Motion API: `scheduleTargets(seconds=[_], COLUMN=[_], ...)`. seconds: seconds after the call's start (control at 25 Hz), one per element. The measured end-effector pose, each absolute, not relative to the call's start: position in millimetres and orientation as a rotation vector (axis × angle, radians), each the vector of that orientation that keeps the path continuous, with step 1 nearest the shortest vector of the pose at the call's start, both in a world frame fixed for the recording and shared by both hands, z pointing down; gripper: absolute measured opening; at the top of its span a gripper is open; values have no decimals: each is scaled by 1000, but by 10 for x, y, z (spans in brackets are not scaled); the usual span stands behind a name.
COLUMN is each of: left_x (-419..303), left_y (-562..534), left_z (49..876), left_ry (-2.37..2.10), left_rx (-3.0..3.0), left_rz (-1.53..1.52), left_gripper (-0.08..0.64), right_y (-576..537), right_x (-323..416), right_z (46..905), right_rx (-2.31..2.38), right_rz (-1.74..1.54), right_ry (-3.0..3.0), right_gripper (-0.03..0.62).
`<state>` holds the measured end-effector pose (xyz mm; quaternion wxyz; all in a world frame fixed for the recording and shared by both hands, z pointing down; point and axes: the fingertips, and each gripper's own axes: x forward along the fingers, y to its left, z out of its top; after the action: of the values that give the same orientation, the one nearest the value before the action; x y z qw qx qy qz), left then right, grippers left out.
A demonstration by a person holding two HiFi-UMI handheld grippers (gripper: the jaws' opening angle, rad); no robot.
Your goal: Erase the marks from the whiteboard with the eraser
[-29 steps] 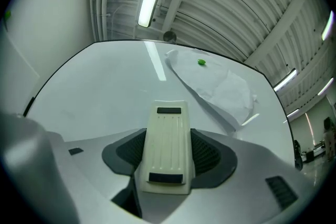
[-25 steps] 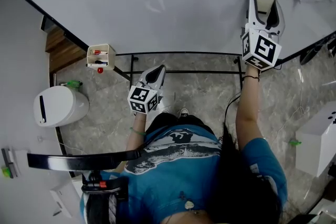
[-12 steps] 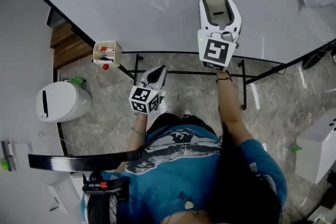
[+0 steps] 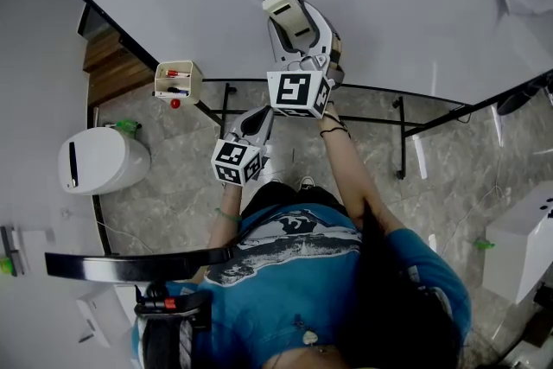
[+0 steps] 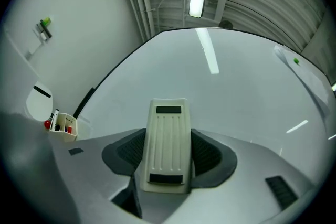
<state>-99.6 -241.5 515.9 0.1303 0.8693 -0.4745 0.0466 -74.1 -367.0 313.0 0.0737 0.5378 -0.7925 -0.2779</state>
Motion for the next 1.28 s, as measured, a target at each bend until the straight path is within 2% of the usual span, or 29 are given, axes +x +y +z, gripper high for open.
scheduleTargets(seconds=[0.24,0.44,0.8,1.0,1.28], left_x=[-961,-957,-788,-557,-421], left_y=[-2414,-2385,-2514,-2488,-2499], left_z=[5144,5104,5167,5125,5112], left_ry=[-1369,-1373,-1307,-1238,-1201], left_rx=[2533,2533,2556,2593,2613], left_rz=[136,130,129,149,167], left_gripper=[2,2,2,2,2], right_y=[-3640,-3451,-3608,-3592,-3628], right_x=[-764,-404,1154,2065,2546], right_z=[3153,2785,2336,2222,2240], right_rx=[1549,1628,1976,2176,2276], right_rz=[-789,-743,-733,-614,-524], right_ry=[-2430,-2540,-2368,-2290,-2271], right_gripper=[262,262,262,262,262])
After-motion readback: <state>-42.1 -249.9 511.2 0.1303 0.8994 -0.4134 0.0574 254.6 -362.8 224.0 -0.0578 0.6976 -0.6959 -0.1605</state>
